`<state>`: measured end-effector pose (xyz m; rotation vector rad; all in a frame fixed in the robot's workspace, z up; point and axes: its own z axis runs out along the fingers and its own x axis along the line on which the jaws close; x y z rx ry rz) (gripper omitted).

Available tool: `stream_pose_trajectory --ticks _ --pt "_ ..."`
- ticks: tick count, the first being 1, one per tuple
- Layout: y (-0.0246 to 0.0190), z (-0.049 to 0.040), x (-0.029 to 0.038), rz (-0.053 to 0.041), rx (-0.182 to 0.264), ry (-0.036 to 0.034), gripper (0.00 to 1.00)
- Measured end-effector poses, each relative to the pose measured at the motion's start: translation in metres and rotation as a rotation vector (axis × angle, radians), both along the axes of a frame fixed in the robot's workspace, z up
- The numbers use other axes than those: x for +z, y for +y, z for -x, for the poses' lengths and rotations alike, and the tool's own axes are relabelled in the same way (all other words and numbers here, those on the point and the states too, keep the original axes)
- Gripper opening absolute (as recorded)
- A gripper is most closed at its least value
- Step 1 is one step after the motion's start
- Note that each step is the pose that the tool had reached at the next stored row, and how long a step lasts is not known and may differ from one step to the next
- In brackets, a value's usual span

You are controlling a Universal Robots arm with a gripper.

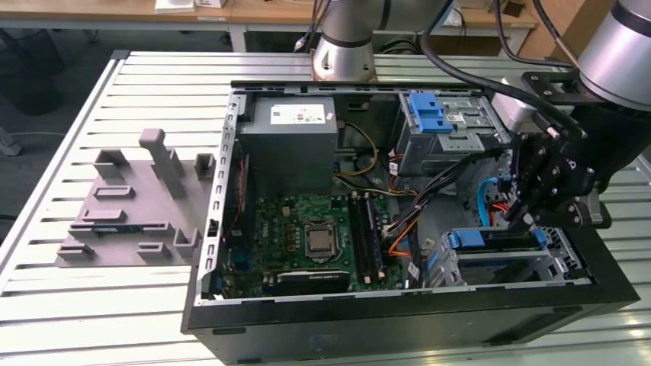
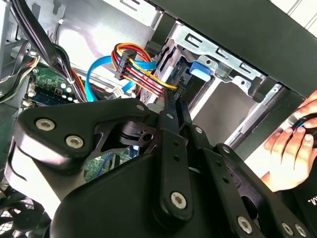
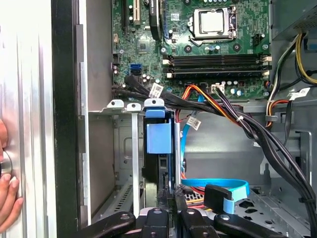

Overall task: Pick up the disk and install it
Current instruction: 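Insert the first disk wire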

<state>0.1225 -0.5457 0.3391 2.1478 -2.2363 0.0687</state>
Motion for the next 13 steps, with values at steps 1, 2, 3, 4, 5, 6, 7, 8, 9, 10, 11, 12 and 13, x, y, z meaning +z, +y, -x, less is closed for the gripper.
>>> stream_pose_trajectory --ticks 1,2,3,4,5,6,7,8,9,10,11,12,13 --pt "0.0000 0.0000 -0.0003 0.0001 0.000 0.0000 0.16" --pt "-0.0001 0.0000 -0.0007 -0.0001 0.000 0.0000 0.16" --pt "-0.0002 0.0000 -0.0011 -0.0002 0.000 0.0000 0.16" --pt "-0.0002 0.0001 -0.0014 -0.0002 0.000 0.0000 0.16" --pt "-0.0002 0.0001 -0.0020 -0.0004 0.000 0.0000 0.16" --pt "-0.0002 0.0001 -0.0024 -0.0004 0.000 0.0000 0.16" --pt "-0.0002 0.0001 -0.0027 -0.0002 0.000 0.0000 0.16" --pt "-0.0002 0.0001 -0.0030 -0.0002 0.000 0.0000 0.16" --pt "-0.0003 0.0001 -0.0032 -0.0001 0.000 0.0001 0.16" --pt "-0.0003 0.0001 -0.0034 -0.0002 0.000 0.0000 0.16" --pt "-0.0004 0.0001 -0.0036 -0.0002 0.000 0.0000 0.16" --pt "-0.0005 0.0001 -0.0040 -0.0004 0.000 0.0000 0.16" --pt "-0.0006 0.0001 -0.0042 -0.0004 0.000 0.0000 0.16"
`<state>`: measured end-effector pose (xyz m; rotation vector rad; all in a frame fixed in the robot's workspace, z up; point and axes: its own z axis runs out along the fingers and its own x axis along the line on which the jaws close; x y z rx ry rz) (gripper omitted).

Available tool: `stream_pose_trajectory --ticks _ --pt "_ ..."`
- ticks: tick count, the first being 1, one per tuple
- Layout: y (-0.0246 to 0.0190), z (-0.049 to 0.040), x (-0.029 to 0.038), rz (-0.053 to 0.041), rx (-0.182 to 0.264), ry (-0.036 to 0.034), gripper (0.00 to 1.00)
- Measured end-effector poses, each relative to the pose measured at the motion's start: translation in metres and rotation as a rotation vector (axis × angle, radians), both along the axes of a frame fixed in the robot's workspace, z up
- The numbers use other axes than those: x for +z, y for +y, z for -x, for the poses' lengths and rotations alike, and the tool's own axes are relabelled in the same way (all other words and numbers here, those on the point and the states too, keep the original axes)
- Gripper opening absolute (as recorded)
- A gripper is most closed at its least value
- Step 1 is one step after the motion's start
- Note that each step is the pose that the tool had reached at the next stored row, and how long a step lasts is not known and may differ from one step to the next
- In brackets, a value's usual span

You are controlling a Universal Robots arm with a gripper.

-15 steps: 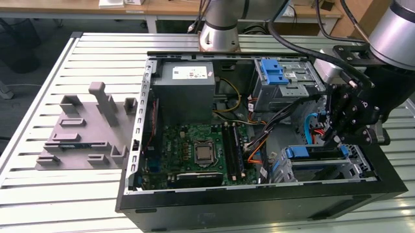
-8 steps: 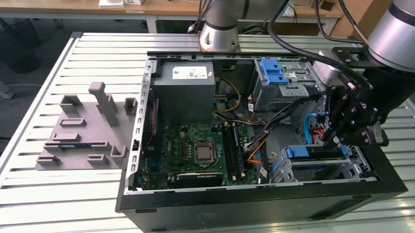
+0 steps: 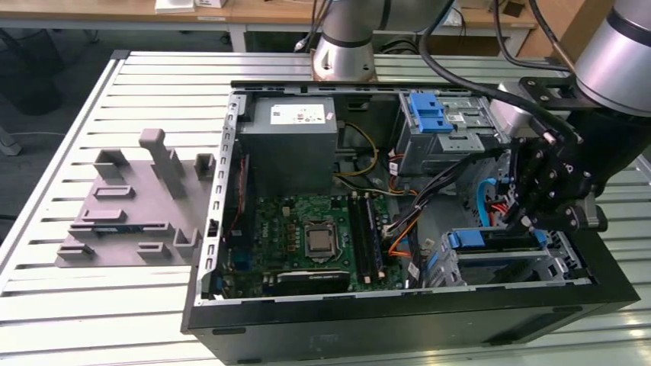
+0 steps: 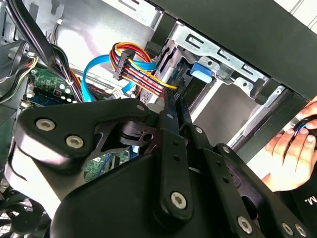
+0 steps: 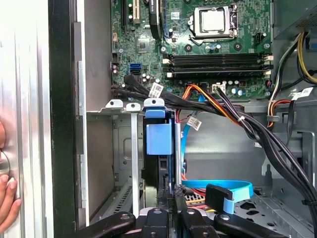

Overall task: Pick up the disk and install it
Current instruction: 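Insert the first disk wire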

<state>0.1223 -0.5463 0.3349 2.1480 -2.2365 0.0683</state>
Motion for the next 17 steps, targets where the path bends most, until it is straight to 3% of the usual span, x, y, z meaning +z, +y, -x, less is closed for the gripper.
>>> stream_pose_trajectory --ticks 17 --pt "-0.0006 0.0000 -0.0026 0.0003 0.000 0.0000 0.16"
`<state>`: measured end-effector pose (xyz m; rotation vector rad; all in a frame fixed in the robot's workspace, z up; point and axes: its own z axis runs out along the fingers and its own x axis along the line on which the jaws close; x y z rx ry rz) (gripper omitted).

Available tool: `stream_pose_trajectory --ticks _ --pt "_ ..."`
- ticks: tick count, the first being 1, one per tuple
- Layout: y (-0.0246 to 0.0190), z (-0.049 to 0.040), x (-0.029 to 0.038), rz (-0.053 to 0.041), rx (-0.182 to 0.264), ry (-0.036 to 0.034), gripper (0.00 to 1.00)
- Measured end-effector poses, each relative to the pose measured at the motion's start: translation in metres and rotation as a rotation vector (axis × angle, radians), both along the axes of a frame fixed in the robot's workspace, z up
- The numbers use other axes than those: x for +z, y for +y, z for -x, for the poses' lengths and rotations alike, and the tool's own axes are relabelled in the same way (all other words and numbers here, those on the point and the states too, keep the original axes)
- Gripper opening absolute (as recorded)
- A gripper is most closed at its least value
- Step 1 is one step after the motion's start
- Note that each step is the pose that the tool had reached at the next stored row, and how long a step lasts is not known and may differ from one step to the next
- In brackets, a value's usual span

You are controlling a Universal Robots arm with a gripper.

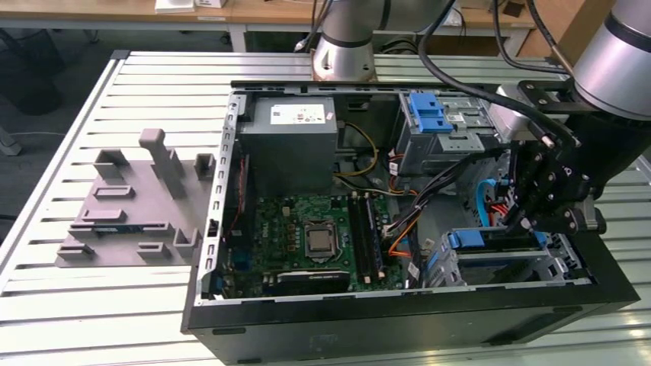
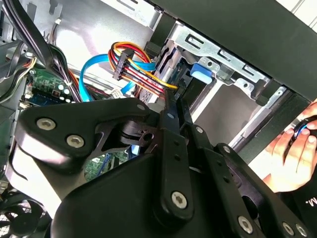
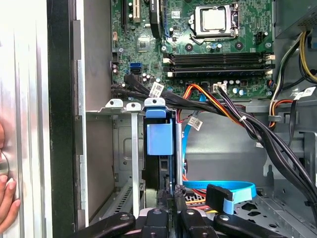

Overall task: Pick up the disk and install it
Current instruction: 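Insert the first disk wire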

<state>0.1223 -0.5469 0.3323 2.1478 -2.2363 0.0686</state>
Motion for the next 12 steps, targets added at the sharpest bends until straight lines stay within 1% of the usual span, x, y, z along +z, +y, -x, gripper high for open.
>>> stream_pose_trajectory --ticks 7,12 --pt "-0.0005 0.0000 -0.0025 -0.0002 0.000 0.0000 0.16" --pt "-0.0005 0.0000 -0.0029 -0.0002 0.000 0.0000 0.16"
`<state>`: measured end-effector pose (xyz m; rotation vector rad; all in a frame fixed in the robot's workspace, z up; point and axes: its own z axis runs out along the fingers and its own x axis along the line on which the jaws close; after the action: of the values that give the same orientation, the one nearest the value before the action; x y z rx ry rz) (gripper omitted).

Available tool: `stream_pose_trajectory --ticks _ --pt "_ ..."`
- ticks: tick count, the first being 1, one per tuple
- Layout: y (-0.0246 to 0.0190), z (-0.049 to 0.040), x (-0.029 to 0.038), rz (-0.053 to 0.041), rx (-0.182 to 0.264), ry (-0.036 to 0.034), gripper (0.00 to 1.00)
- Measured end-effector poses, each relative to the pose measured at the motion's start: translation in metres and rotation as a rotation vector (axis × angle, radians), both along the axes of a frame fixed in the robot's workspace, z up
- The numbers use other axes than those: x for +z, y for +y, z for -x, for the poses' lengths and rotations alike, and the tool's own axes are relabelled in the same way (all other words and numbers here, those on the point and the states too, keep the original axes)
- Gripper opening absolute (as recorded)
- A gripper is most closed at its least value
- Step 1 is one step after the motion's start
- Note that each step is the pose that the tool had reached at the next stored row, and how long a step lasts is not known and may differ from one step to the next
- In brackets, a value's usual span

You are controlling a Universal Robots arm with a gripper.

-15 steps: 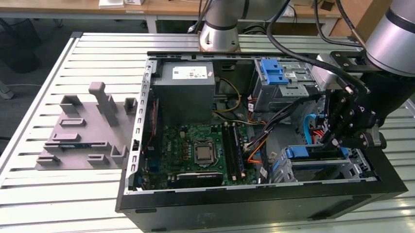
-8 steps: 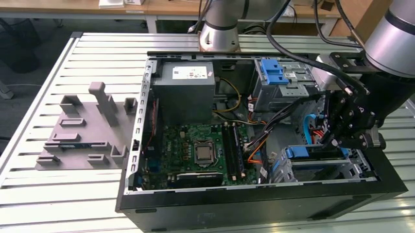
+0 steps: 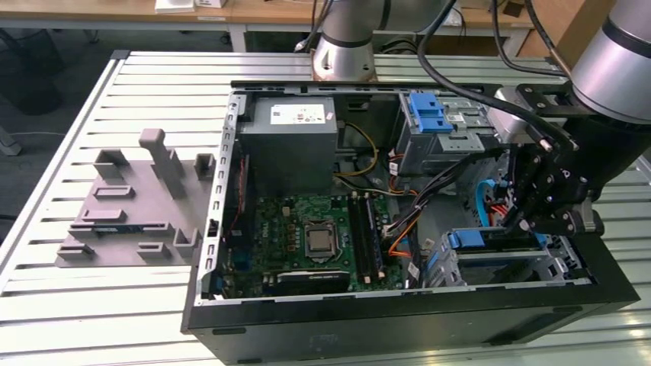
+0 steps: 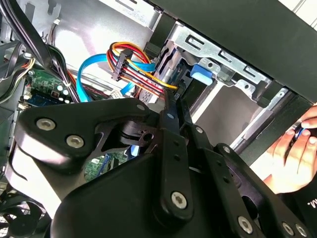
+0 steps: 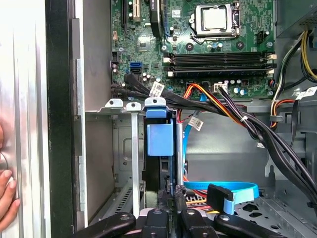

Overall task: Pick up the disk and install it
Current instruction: 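Insert the first disk wire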

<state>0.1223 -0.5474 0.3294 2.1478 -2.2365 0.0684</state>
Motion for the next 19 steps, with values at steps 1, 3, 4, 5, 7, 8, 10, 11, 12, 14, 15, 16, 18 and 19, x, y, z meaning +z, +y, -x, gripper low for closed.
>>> stream_pose_trajectory --ticks 1,3,4,5,7,8,10,11,12,14,15,16,18,19 --pt "0.0000 0.0000 0.0000 0.0000 0.000 0.0000 0.16" --pt "0.0000 0.0000 -0.0002 -0.0002 0.000 0.0001 0.16" --pt "0.0000 0.0000 -0.0003 -0.0003 0.000 0.0001 0.17" --pt "0.0000 0.0000 -0.0002 -0.0006 0.000 0.0000 0.17" --pt "0.0000 0.0000 0.0017 -0.0021 0.000 0.0000 0.24" --pt "0.0000 0.0000 0.0031 -0.0032 0.000 0.0000 0.24" --pt "0.0000 0.0000 0.0065 -0.0056 0.000 0.0001 0.24" --pt "0.0000 0.0000 0.0083 -0.0071 0.000 0.0002 0.24" --pt "0.0000 0.0000 0.0102 -0.0087 0.000 0.0003 0.24" --pt "0.0000 0.0000 0.0124 -0.0103 0.000 0.0005 0.24" --pt "0.0000 0.0000 0.0125 -0.0107 0.000 0.0005 0.24" --pt "0.0000 0.0000 0.0125 -0.0108 0.000 0.0005 0.22" --pt "0.0000 0.0000 0.0125 -0.0107 0.000 0.0005 0.16" --pt "0.0000 0.0000 0.0126 -0.0107 0.000 0.0005 0.11"
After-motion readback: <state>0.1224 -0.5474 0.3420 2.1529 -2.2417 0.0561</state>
